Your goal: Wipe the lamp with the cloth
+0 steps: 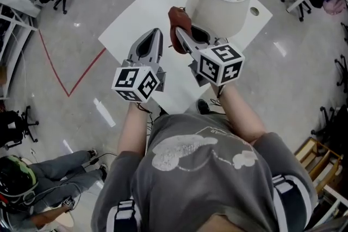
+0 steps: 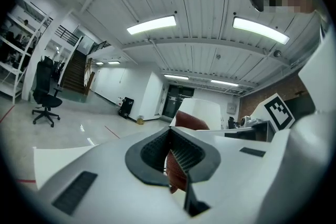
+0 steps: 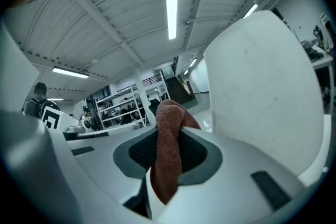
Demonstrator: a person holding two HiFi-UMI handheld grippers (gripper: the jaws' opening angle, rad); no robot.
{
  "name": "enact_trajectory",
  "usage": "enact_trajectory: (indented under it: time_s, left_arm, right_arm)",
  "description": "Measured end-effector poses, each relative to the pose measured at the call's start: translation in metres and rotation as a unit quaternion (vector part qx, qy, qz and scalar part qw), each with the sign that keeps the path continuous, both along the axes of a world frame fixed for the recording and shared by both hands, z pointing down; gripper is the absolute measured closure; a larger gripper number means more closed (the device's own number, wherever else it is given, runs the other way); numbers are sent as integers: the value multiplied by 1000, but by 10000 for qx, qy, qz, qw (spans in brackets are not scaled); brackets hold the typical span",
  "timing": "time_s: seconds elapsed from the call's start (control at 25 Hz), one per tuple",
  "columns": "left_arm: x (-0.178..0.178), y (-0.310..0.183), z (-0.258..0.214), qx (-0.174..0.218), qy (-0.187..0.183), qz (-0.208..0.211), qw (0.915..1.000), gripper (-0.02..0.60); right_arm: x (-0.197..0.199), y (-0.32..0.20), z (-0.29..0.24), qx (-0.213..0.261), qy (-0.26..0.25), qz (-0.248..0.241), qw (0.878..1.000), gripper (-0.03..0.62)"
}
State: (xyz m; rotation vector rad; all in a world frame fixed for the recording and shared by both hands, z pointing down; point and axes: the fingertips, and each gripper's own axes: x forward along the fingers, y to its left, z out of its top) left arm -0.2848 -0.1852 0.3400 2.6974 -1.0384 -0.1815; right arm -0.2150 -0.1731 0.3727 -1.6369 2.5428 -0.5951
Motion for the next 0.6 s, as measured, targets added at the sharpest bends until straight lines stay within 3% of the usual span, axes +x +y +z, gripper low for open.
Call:
enact_trajectory:
  time_s: [0.6]
  left_arm:
    - [26,60,16,-45,-11,-916,9958,574]
  right_arm:
    - [28,46,21,100,444,-1129,9926,505]
